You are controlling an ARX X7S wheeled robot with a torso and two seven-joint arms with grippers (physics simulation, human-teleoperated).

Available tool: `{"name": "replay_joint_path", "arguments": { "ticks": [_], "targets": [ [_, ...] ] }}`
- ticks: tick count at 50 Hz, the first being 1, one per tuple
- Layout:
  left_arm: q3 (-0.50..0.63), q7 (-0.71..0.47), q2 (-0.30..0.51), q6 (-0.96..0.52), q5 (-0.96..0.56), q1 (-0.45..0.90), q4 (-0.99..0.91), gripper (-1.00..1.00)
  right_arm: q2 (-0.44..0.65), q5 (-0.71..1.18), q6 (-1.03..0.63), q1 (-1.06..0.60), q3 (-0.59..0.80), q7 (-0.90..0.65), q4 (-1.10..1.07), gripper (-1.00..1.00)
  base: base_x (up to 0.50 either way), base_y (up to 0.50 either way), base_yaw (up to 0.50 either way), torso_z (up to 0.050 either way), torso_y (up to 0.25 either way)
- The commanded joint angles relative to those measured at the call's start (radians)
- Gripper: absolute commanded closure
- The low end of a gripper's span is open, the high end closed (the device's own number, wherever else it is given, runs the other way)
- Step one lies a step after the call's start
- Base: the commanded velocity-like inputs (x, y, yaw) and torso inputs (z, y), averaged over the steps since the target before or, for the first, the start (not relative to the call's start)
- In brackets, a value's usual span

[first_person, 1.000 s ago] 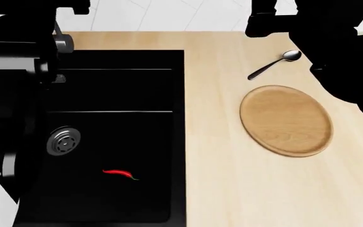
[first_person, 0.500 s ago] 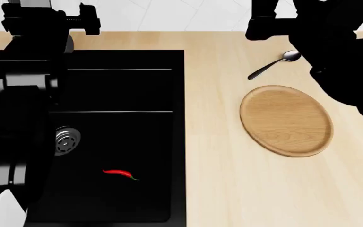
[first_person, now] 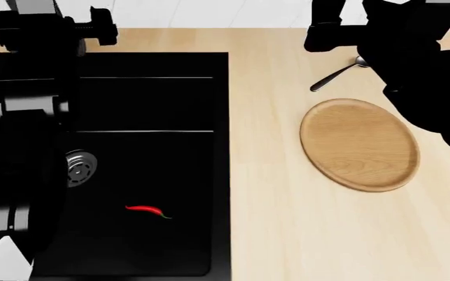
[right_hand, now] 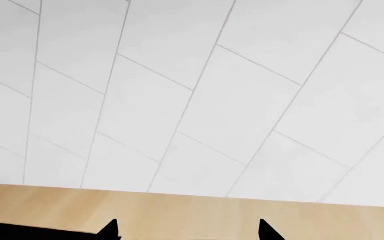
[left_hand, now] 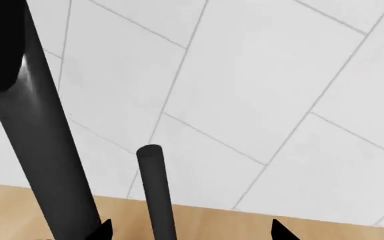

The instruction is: Pick the chili pepper from the counter and place it in the sink. Then turn on the sink faucet.

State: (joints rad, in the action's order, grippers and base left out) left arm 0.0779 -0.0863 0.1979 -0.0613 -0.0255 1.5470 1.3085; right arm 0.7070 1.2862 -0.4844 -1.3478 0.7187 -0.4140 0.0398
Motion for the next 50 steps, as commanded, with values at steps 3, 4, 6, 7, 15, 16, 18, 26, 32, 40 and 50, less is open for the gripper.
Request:
{"name": "replay_joint_path", "arguments": {
  "ticks": [3,4,6,7,15,16,18,26,32,40,50],
  "targets": [
    [-0.013,-0.075,0.011,0.028,0.014,0.014,-0.001,-1.0,0.002,0.002,-0.001,0.004,-0.001,-0.001,-0.006,-1.0,0.0,0.0,0.0,0.0,0.0],
    [-0.014,-0.072,0.01,0.028,0.014,0.014,-0.001,-1.0,0.002,0.001,-0.002,0.003,0.0,0.001,-0.003,-1.0,0.0,0.0,0.0,0.0,0.0],
    [-0.012,-0.064,0.008,0.027,0.014,0.016,-0.001,-1.0,0.002,0.002,-0.004,-0.001,-0.001,0.001,-0.002,-1.0,0.0,0.0,0.0,0.0,0.0],
    [-0.013,-0.064,0.007,0.027,0.014,0.016,-0.001,-1.0,0.003,0.002,-0.004,-0.001,-0.001,0.0,-0.004,-1.0,0.0,0.0,0.0,0.0,0.0],
    [-0.018,-0.039,-0.002,0.044,0.006,0.03,-0.001,-1.0,0.005,0.002,-0.003,0.002,-0.003,0.002,-0.004,-1.0,0.0,0.0,0.0,0.0,-0.188],
    [-0.003,-0.031,-0.003,0.036,0.02,0.031,-0.001,-1.0,0.005,0.002,-0.003,0.003,-0.003,0.002,-0.004,-1.0,0.0,0.0,0.0,0.0,0.0],
    [-0.001,-0.02,-0.005,0.039,0.02,0.032,-0.001,-1.0,0.005,0.003,-0.003,0.004,-0.003,0.002,-0.005,-1.0,0.0,0.0,0.0,0.0,0.0],
    [0.003,0.001,-0.002,0.067,0.021,0.03,-0.001,-1.0,0.002,0.001,0.001,0.01,-0.002,0.008,-0.001,-1.0,0.0,0.0,0.0,0.0,0.0],
    [-0.003,0.057,-0.007,0.11,0.007,0.024,-0.001,-1.0,0.009,0.009,-0.001,0.013,-0.007,0.004,-0.011,-1.0,0.0,0.0,0.0,0.0,0.0],
    [-0.011,0.197,-0.025,0.162,-0.022,0.005,-0.002,-1.0,0.009,0.008,0.002,0.015,-0.008,0.005,-0.009,-1.0,0.0,0.0,0.0,0.0,0.0],
    [-0.02,0.378,-0.037,0.022,-0.083,-0.093,-0.272,-1.0,0.009,0.007,0.002,0.016,-0.01,0.004,-0.008,-1.0,0.0,0.0,0.0,0.0,0.0]
  ]
}}
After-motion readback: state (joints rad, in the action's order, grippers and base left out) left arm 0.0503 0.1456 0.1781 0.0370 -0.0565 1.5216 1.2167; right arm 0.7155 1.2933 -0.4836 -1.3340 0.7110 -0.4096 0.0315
